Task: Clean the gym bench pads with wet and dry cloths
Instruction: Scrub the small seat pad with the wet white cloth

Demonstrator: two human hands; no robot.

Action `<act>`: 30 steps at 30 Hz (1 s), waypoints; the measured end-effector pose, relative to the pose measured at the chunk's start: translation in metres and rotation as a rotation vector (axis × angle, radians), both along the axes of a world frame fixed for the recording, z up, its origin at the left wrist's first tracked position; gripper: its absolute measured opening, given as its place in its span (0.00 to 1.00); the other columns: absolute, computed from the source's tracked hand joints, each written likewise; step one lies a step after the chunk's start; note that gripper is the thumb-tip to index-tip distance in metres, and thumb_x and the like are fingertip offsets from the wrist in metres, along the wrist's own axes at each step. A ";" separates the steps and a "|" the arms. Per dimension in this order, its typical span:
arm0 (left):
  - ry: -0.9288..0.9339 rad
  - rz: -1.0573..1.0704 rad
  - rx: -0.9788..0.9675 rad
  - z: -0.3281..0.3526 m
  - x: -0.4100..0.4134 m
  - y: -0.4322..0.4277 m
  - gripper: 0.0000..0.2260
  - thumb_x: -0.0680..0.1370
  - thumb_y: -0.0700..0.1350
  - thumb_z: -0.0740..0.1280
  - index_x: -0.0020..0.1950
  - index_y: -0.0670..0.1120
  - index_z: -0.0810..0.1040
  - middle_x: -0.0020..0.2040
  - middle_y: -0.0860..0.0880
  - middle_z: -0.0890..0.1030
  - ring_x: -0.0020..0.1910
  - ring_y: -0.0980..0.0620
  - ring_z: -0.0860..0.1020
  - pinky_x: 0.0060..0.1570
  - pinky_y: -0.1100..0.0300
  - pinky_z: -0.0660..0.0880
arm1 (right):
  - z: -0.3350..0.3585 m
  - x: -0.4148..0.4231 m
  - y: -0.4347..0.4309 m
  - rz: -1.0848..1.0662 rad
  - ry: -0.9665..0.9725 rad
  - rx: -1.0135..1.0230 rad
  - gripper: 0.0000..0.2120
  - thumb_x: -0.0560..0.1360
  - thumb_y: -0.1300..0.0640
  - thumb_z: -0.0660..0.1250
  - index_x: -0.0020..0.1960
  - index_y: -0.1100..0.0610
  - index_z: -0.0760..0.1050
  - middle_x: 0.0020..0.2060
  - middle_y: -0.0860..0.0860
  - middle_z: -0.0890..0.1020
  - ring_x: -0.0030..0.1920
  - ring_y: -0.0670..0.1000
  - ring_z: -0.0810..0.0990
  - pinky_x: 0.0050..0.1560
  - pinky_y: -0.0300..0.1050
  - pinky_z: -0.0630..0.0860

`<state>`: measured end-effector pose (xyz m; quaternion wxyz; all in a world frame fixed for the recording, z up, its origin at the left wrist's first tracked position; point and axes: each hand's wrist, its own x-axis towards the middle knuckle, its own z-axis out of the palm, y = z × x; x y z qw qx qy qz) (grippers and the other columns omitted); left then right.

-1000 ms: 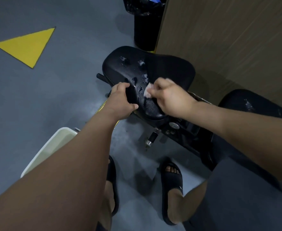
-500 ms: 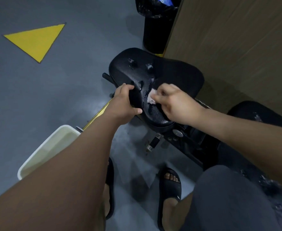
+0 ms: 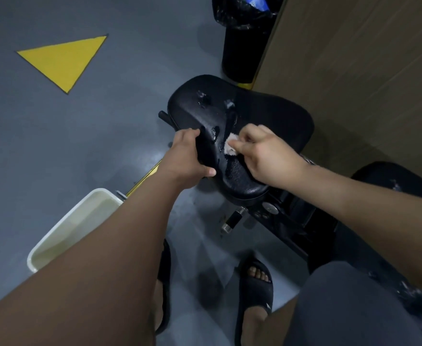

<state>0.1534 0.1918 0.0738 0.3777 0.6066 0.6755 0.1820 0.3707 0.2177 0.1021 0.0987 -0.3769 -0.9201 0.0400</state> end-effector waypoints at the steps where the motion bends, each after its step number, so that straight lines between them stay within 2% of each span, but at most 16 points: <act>1: 0.004 -0.007 -0.003 0.000 0.001 0.000 0.47 0.70 0.46 0.81 0.81 0.46 0.57 0.80 0.49 0.57 0.76 0.47 0.65 0.72 0.55 0.64 | 0.000 -0.004 0.013 -0.028 -0.007 0.017 0.20 0.76 0.60 0.55 0.60 0.58 0.81 0.48 0.58 0.76 0.44 0.61 0.74 0.43 0.55 0.77; 5: 0.026 -0.021 0.003 0.000 0.001 0.001 0.47 0.70 0.46 0.81 0.82 0.44 0.57 0.80 0.48 0.57 0.78 0.47 0.62 0.72 0.58 0.60 | 0.002 -0.036 0.056 -0.166 -0.033 0.011 0.17 0.74 0.66 0.62 0.59 0.58 0.82 0.52 0.60 0.76 0.49 0.64 0.75 0.50 0.57 0.78; 7: 0.030 -0.015 0.002 0.000 0.001 0.002 0.47 0.70 0.45 0.80 0.82 0.45 0.57 0.80 0.49 0.56 0.78 0.47 0.61 0.72 0.60 0.60 | 0.002 -0.041 0.053 -0.183 -0.016 -0.002 0.17 0.73 0.67 0.63 0.59 0.57 0.82 0.52 0.60 0.76 0.48 0.64 0.75 0.50 0.55 0.77; 9: 0.023 -0.017 -0.010 0.000 0.001 0.003 0.47 0.70 0.45 0.81 0.82 0.45 0.57 0.80 0.49 0.56 0.78 0.48 0.61 0.72 0.59 0.60 | 0.000 -0.031 0.031 -0.098 0.031 -0.003 0.17 0.72 0.67 0.63 0.57 0.57 0.82 0.49 0.59 0.76 0.45 0.63 0.75 0.46 0.50 0.76; 12: 0.000 -0.002 -0.030 0.000 0.000 0.005 0.48 0.69 0.46 0.82 0.81 0.45 0.58 0.79 0.51 0.56 0.77 0.48 0.63 0.70 0.59 0.63 | 0.004 -0.007 -0.008 0.072 0.026 -0.060 0.17 0.74 0.66 0.62 0.60 0.59 0.82 0.48 0.57 0.76 0.43 0.60 0.74 0.42 0.49 0.75; 15: 0.001 0.000 -0.029 0.000 0.000 0.006 0.48 0.69 0.46 0.82 0.81 0.45 0.58 0.78 0.51 0.57 0.76 0.48 0.64 0.66 0.62 0.62 | 0.004 0.000 0.001 0.103 0.014 -0.031 0.18 0.74 0.67 0.64 0.61 0.59 0.82 0.48 0.57 0.77 0.43 0.60 0.74 0.41 0.49 0.76; 19: 0.013 -0.008 -0.020 0.002 -0.001 0.004 0.47 0.69 0.46 0.82 0.81 0.44 0.58 0.78 0.50 0.58 0.76 0.49 0.64 0.67 0.62 0.62 | 0.002 -0.031 0.046 -0.073 -0.011 0.029 0.19 0.73 0.65 0.61 0.58 0.57 0.82 0.48 0.58 0.76 0.45 0.62 0.74 0.44 0.56 0.78; 21: 0.022 -0.012 -0.021 0.002 -0.002 0.003 0.48 0.69 0.46 0.82 0.81 0.45 0.58 0.79 0.50 0.58 0.76 0.48 0.64 0.69 0.61 0.62 | 0.002 -0.038 0.048 -0.094 -0.026 0.006 0.21 0.73 0.62 0.55 0.58 0.57 0.82 0.49 0.59 0.76 0.45 0.62 0.74 0.45 0.56 0.78; 23: 0.018 -0.019 -0.030 0.003 -0.004 0.003 0.48 0.69 0.47 0.82 0.82 0.46 0.58 0.79 0.50 0.57 0.77 0.48 0.63 0.69 0.61 0.61 | 0.002 -0.029 0.030 -0.008 -0.021 -0.005 0.24 0.73 0.59 0.51 0.59 0.58 0.82 0.49 0.59 0.76 0.45 0.62 0.74 0.43 0.54 0.77; 27: -0.016 -0.033 -0.056 0.006 -0.009 0.004 0.49 0.67 0.48 0.83 0.82 0.46 0.59 0.79 0.50 0.57 0.77 0.49 0.62 0.73 0.58 0.61 | 0.007 0.002 -0.010 0.194 -0.038 -0.057 0.17 0.74 0.68 0.62 0.59 0.60 0.81 0.47 0.57 0.76 0.41 0.58 0.72 0.43 0.50 0.75; 30: -0.035 -0.017 -0.052 0.008 -0.012 0.002 0.47 0.68 0.48 0.82 0.81 0.48 0.60 0.79 0.51 0.59 0.75 0.51 0.65 0.67 0.64 0.62 | 0.006 -0.002 0.004 0.201 -0.052 -0.057 0.15 0.75 0.67 0.63 0.58 0.58 0.81 0.48 0.56 0.75 0.42 0.57 0.71 0.41 0.53 0.77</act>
